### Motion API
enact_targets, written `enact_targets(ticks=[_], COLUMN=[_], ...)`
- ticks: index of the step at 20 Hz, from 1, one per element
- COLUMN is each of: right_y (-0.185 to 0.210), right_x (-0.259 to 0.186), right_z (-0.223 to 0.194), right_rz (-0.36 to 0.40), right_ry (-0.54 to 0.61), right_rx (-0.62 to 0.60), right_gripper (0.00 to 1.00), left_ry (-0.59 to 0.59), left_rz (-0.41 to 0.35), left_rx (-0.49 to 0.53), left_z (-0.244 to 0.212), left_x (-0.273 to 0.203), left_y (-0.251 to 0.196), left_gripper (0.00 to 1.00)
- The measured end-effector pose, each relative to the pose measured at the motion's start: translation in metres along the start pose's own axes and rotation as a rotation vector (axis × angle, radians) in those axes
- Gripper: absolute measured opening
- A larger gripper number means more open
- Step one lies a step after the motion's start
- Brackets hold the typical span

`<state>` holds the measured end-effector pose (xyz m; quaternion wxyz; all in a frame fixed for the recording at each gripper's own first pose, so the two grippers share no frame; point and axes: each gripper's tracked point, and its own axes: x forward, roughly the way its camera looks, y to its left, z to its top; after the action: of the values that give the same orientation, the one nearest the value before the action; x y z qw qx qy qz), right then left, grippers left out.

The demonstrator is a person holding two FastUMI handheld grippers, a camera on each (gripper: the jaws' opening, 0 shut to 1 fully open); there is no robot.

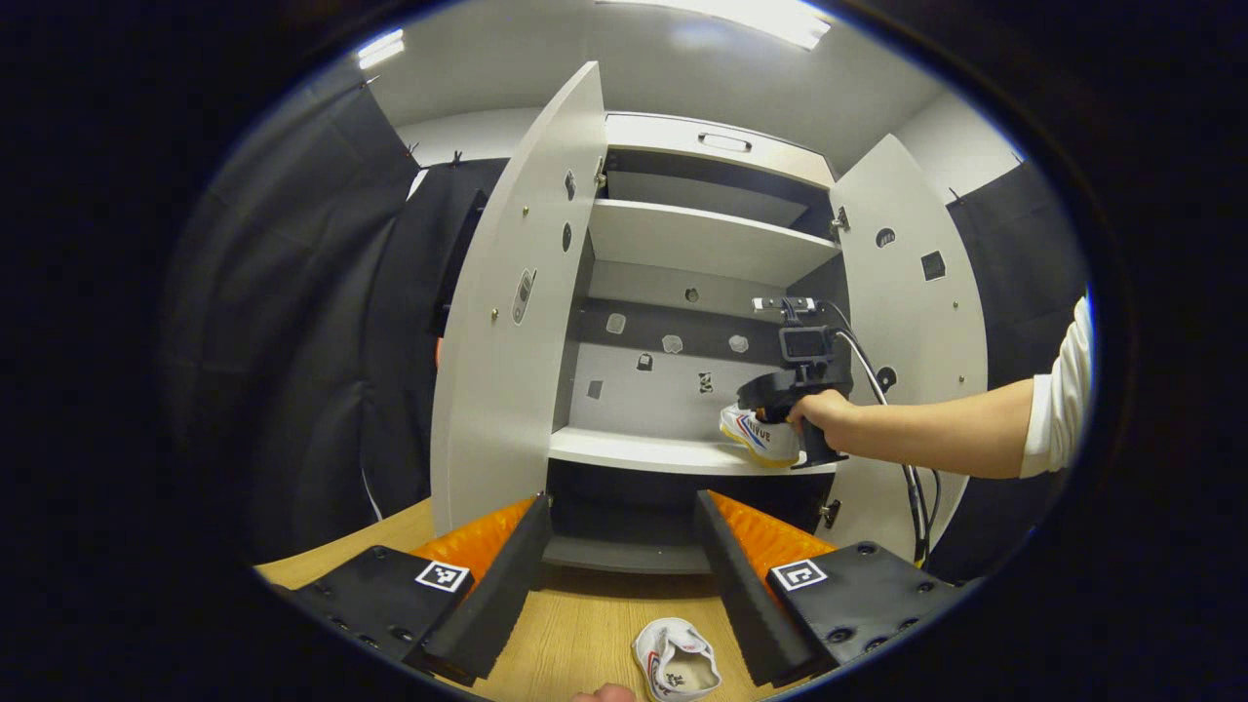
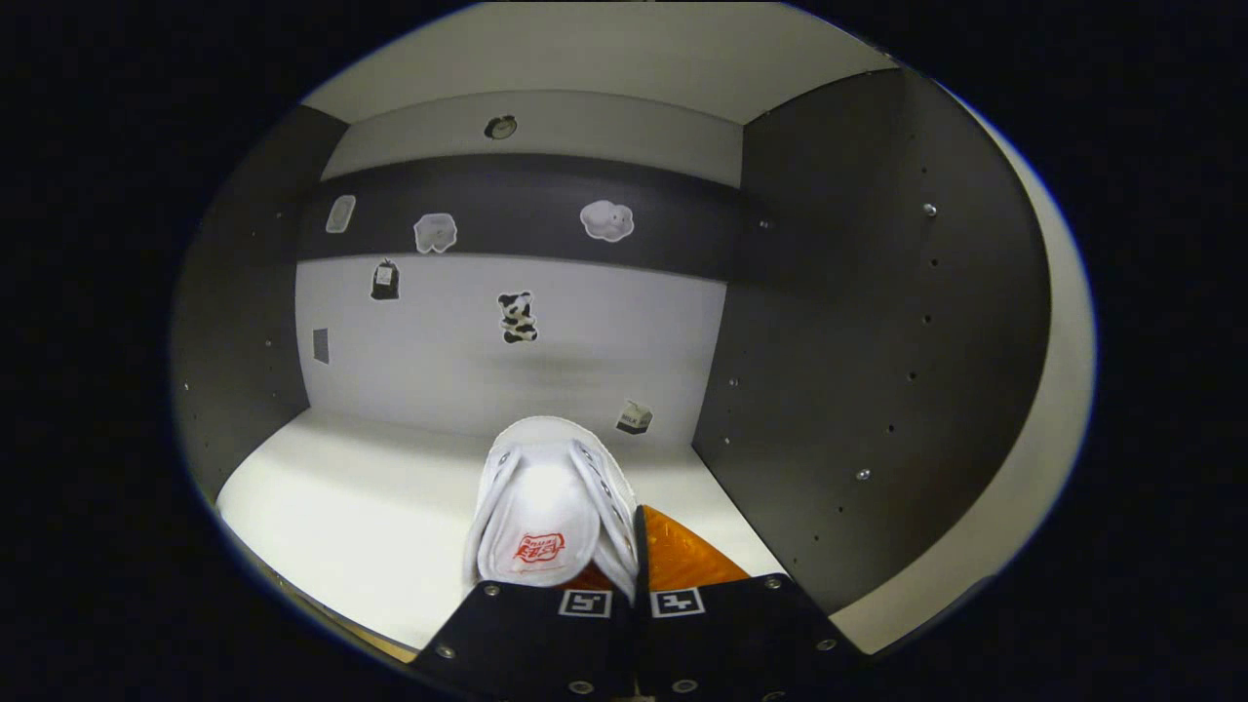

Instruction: Grab one shoe with the right hand and put it into the shoe cabinet, grab the other shoe with the left hand and put it into the shoe cabinet; then close the right door with the right hand and the left door with the left hand.

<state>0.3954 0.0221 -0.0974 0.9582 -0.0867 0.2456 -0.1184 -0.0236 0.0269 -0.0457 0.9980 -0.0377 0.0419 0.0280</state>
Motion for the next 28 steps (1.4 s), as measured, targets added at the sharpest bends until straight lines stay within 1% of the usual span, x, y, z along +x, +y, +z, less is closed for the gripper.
enact_targets(ticks=[2, 4, 7, 9, 10, 11, 12, 13, 14, 15, 17, 19, 20, 21, 24, 25, 28], right_y=[0.0, 0.003, 0.006, 0.005, 0.007, 0.006, 0.005, 0.003, 0.002, -0.001, -0.003, -0.001, 0.001, 0.002, 0.002, -0.001, -0.015], right_x=[0.008, 0.011, 0.009, 0.005, 0.002, -0.003, -0.007, -0.015, -0.021, -0.032, -0.059, -0.097, -0.118, -0.14, -0.201, -0.221, -0.265], right_z=[-0.007, -0.009, -0.01, -0.008, -0.006, -0.006, -0.006, -0.004, -0.001, 0.003, 0.027, 0.055, 0.065, 0.072, 0.083, 0.081, 0.059], right_rz=[-0.008, 0.008, 0.024, 0.03, 0.041, 0.048, 0.053, 0.064, 0.075, 0.09, 0.124, 0.175, 0.204, 0.234, 0.308, 0.328, 0.348], right_ry=[0.035, 0.053, 0.063, 0.057, 0.053, 0.05, 0.053, 0.048, 0.041, 0.024, -0.059, -0.156, -0.194, -0.23, -0.333, -0.366, -0.413], right_rx=[0.019, 0.041, 0.042, 0.028, 0.024, 0.016, 0.01, 0.005, -0.002, -0.008, -0.005, 0.019, 0.031, 0.035, 0.057, 0.061, 0.077], right_gripper=[0.01, 0.01, 0.16, 0.19, 0.2, 0.25, 0.28, 0.35, 0.39, 0.45, 0.51, 0.67, 0.7, 0.76, 0.83, 0.86, 0.88], left_ry=[0.004, 0.005, 0.01, 0.012, 0.011, 0.011, 0.011, 0.009, 0.009, 0.008, 0.007, 0.01, 0.012, 0.012, 0.016, 0.021, 0.037], left_rz=[0.012, 0.022, 0.021, 0.012, 0.006, 0.001, -0.005, -0.014, -0.024, -0.035, -0.054, -0.073, -0.082, -0.089, -0.11, -0.114, -0.123], left_rx=[0.006, 0.01, 0.009, 0.009, 0.011, 0.013, 0.015, 0.013, 0.01, 0.008, 0.003, -0.002, -0.002, -0.003, -0.012, -0.013, -0.012], left_z=[-0.001, -0.003, -0.005, -0.006, -0.006, -0.007, -0.007, -0.007, -0.007, -0.007, -0.007, -0.008, -0.009, -0.009, -0.011, -0.012, -0.017], left_x=[0.0, 0.0, 0.0, 0.003, 0.004, 0.006, 0.007, 0.008, 0.009, 0.009, 0.012, 0.014, 0.016, 0.018, 0.019, 0.019, 0.017], left_y=[0.004, 0.007, 0.007, 0.006, 0.004, 0.002, 0.0, -0.003, -0.007, -0.011, -0.017, -0.024, -0.028, -0.03, -0.039, -0.041, -0.046], left_gripper=[0.96, 0.96, 0.96, 0.96, 0.99, 0.96, 0.96, 0.96, 0.96, 0.96, 0.96, 0.96, 0.96, 0.96, 0.96, 0.96, 0.96])
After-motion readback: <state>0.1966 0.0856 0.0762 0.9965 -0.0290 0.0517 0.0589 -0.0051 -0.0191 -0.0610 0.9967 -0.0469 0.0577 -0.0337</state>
